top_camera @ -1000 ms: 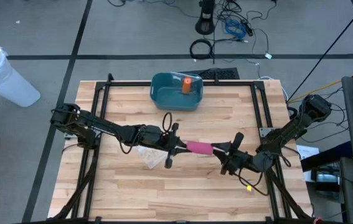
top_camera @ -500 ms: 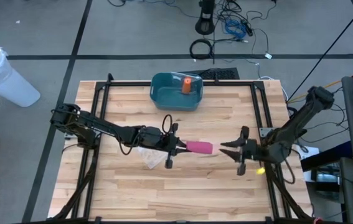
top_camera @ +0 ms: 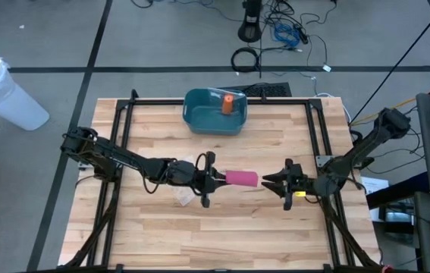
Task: Roll bandage
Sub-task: Roll the pink bandage
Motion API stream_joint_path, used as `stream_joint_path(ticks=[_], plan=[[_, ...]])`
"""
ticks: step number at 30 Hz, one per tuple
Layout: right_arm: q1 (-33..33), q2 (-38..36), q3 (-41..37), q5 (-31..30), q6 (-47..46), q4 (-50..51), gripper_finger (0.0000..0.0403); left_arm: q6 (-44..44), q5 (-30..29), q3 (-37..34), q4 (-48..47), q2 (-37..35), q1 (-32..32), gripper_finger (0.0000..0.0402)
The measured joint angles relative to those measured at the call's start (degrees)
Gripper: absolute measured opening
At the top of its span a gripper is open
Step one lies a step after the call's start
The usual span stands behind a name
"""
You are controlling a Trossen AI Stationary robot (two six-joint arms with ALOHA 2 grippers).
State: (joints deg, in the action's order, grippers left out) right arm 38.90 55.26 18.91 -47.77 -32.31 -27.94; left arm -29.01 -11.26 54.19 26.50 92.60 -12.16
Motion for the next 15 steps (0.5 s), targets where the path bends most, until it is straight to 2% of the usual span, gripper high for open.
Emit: stream_joint_path(ticks=[4,10,15], plan=[[-1.0,1.4,-0.1,2.0,1.5,-4.6,0.0139,-4.6,-0.4,0.0,0.0,0.0,-1.0,0.0029],[-2.8,4.1,-0.2,8.3,1.5,-10.2,0.0198,-9.3,-5.7,0.0,-0.1,0.0,-1.9,0.0029],[-4.7,6.4,-0.2,11.2,0.3,-12.5,0.0216,-13.7,-8.3,0.0,-1.0,-0.1,-3.0,0.0029]])
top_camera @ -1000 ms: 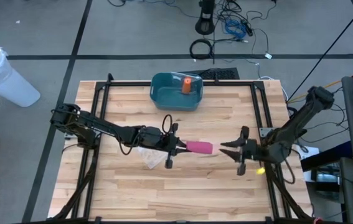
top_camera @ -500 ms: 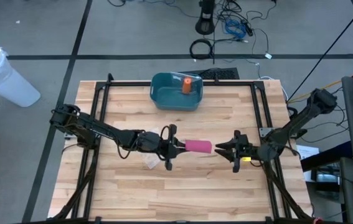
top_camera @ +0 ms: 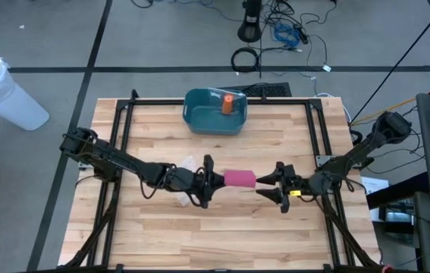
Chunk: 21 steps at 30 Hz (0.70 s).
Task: Roll bandage
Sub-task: Roll the pink bandage
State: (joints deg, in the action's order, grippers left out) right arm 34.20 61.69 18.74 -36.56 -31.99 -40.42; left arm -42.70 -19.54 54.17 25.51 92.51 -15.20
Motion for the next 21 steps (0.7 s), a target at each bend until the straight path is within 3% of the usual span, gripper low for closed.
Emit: stream_joint_path(ticks=[6,12,21], plan=[[-2.1,0.9,0.0,1.0,0.2,-1.9,0.0206,-4.7,-1.7,0.0,-0.8,0.2,-1.1,0.0029],[-4.9,0.9,0.0,6.8,0.0,-2.3,0.0202,-4.7,-4.8,0.0,-0.5,0.2,-1.1,0.0029],[-9.5,0.9,0.0,9.6,1.4,-2.6,0.0194,-4.6,-6.9,-0.1,-0.2,0.3,-0.9,0.0029]])
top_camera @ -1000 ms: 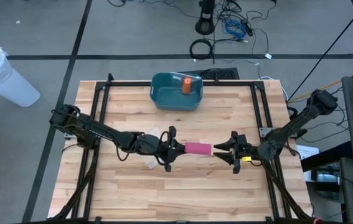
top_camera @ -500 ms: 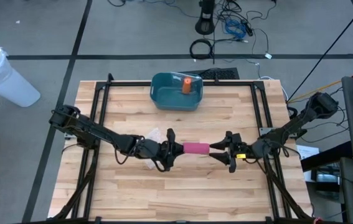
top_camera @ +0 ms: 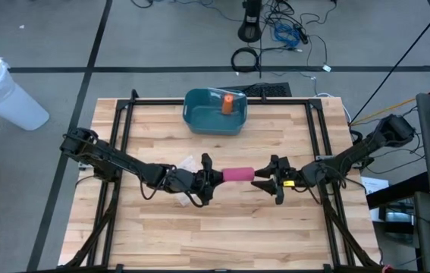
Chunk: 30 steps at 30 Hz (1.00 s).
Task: Roll bandage
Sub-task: Roll the pink bandage
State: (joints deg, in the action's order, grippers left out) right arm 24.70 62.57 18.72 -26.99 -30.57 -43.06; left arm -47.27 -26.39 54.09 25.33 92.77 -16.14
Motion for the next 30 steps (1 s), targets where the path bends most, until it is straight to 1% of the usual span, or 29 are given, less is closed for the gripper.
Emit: stream_joint_path(ticks=[4,10,16,19,22,25,27,30], plan=[[-2.3,0.0,0.0,2.8,0.1,-0.1,0.0170,0.5,0.0,0.0,0.7,0.0,0.0,0.0029],[-4.4,0.0,0.0,4.9,1.5,0.0,0.0121,5.3,0.8,0.0,1.0,0.0,0.5,0.0029],[-4.8,0.0,0.0,5.1,4.7,0.4,0.0050,11.2,2.4,0.0,1.1,0.1,1.4,0.0029],[-4.8,-0.1,0.0,5.1,7.1,1.0,0.0015,16.8,4.1,0.0,0.8,0.1,1.9,0.0029],[-4.7,-0.1,0.0,5.0,10.6,1.3,0.0010,24.5,7.6,0.0,0.3,0.1,2.6,0.0029],[-4.6,-0.1,0.0,2.9,14.9,1.7,0.0009,31.4,13.8,0.3,-0.1,0.1,3.7,0.0029],[-4.5,-0.2,0.0,2.6,16.5,2.1,0.0006,35.6,17.5,0.3,-0.1,0.0,4.4,0.0032],[-4.2,-0.1,0.0,1.9,18.3,2.5,0.0005,39.9,19.6,0.4,0.0,0.0,5.2,0.0051]])
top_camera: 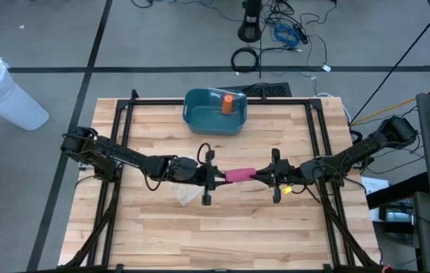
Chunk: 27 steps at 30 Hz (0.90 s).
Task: Roll bandage
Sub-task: Roll the pink bandage
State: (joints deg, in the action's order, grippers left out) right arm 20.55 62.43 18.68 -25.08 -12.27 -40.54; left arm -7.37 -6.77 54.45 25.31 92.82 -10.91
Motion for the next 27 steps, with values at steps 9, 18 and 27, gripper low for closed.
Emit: stream_joint_path(ticks=[9,18,27], plan=[[0.6,0.1,0.0,-1.0,6.1,0.2,0.0002,2.1,1.0,0.3,-2.1,-0.1,1.2,0.0130],[2.4,0.1,0.0,-0.7,15.3,0.0,0.0000,5.2,2.6,0.3,-2.1,-0.1,1.7,0.0142],[6.5,0.1,0.1,-4.2,33.0,0.4,0.0001,11.5,12.2,0.4,0.4,-0.1,3.5,0.0142]])
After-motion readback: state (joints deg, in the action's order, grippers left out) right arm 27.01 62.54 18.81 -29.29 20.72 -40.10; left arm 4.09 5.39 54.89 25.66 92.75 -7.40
